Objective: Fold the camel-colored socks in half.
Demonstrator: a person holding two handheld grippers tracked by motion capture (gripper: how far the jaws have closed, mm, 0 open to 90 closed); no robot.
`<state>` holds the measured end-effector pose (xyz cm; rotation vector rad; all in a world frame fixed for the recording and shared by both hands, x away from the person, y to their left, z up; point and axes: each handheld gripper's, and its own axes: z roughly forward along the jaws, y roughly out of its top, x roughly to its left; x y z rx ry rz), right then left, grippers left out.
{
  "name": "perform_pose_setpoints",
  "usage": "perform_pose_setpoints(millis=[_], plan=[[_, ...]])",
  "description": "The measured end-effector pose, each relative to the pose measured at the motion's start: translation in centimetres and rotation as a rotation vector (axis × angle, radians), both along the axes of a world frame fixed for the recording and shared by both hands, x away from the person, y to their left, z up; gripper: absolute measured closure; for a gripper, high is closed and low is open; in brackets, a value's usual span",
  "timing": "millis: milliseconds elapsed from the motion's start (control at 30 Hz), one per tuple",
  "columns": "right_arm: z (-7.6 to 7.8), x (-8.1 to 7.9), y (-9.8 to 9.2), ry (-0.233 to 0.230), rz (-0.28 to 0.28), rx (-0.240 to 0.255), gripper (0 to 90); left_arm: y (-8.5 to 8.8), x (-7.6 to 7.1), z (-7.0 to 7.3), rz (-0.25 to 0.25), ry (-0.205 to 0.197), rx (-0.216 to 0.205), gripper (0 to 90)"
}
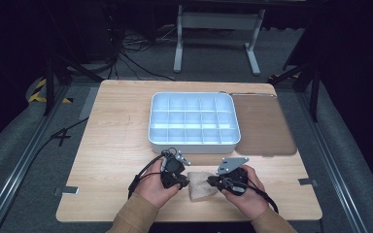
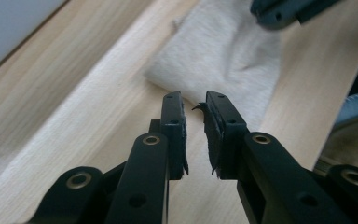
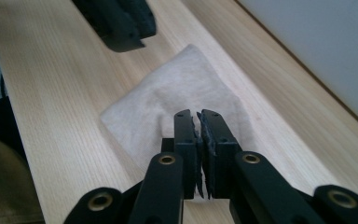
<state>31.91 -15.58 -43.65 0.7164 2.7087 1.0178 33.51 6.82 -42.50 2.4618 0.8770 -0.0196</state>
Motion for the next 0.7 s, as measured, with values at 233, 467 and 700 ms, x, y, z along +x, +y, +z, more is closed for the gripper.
perform_pose_setpoints(millis=[233, 467, 700], plan=[[-1.1, 0.3, 1.1, 0.037, 0.011, -0.007, 87.1, -0.1, 0.3, -0.9, 0.015, 0.010, 0.027, 78.2], [-2.0, 0.7, 1.2, 0.063, -0.002, -0.031, 89.0, -0.2, 0.5, -1.5, 0.008, 0.025, 0.045, 78.1], [-2.2, 0.7, 1.1, 0.062, -0.009, -0.024, 89.4, -0.7, 0.4, -1.9, -0.006, 0.032, 0.062, 79.3]])
